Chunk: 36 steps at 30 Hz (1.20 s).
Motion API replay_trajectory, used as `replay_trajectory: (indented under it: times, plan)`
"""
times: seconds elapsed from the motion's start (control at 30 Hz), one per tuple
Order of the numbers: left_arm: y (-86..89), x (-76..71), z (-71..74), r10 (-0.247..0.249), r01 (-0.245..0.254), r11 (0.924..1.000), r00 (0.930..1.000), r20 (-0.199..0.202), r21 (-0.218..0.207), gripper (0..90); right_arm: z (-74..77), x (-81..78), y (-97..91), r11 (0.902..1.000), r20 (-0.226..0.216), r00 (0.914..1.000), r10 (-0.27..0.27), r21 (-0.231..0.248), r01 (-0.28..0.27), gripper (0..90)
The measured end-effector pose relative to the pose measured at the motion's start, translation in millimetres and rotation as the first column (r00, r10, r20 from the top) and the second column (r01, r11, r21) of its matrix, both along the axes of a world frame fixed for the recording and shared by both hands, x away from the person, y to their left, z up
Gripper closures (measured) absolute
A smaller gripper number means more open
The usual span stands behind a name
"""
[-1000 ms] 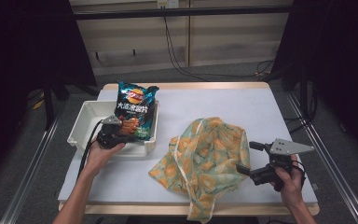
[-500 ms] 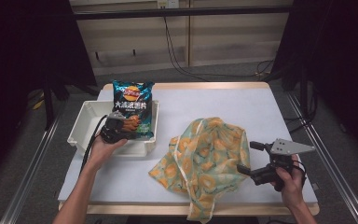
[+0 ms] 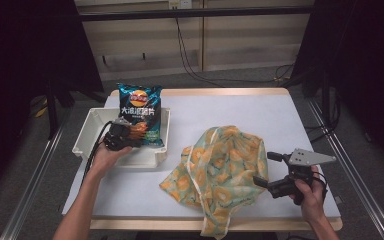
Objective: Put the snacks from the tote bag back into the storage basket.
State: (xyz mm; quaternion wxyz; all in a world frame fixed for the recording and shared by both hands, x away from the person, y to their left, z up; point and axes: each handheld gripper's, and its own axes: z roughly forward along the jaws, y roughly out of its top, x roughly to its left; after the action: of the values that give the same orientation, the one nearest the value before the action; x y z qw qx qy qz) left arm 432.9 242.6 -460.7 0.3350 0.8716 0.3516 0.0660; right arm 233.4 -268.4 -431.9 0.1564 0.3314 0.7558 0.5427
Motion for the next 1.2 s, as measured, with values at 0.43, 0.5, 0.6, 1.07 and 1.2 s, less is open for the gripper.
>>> replay_trajectory:
  times: [0.43, 0.5, 0.6, 1.07, 1.2]
  plan:
    - [5.2, 19.1, -6.9, 0.048, -0.048, 0.9988, 0.9988, 0.001, -0.013, 76.7, -0.5, -0.1, 0.1, 1.0000, -0.003, 1.0000, 0.004, 0.001, -0.004, 0.0]
    - [4.1, 16.6, -8.7, 0.048, -0.048, 0.9988, 0.9988, 0.005, -0.013, 77.0, -0.7, -0.7, -0.4, 1.0000, -0.002, 1.0000, 0.006, 0.002, -0.006, 0.0]
    - [1.7, 14.1, -5.1, 0.031, -0.031, 0.9995, 0.9995, 0.009, -0.004, 72.6, -0.9, -0.3, -1.9, 1.0000, -0.003, 1.0000, 0.000, 0.002, 0.000, 0.0]
    - [3.7, -18.6, 11.5, 0.072, -0.051, 0.9840, 0.9904, 0.118, -0.170, 43.3, -0.1, -1.5, -4.2, 1.0000, 0.000, 1.0000, -0.009, 0.005, 0.009, 0.0]
    - [1.8, -32.9, 21.6, 0.074, -0.042, 0.9806, 0.9835, 0.165, -0.192, 30.9, -0.1, -1.9, -4.3, 0.9999, 0.000, 0.9999, -0.011, 0.006, 0.011, 0.0]
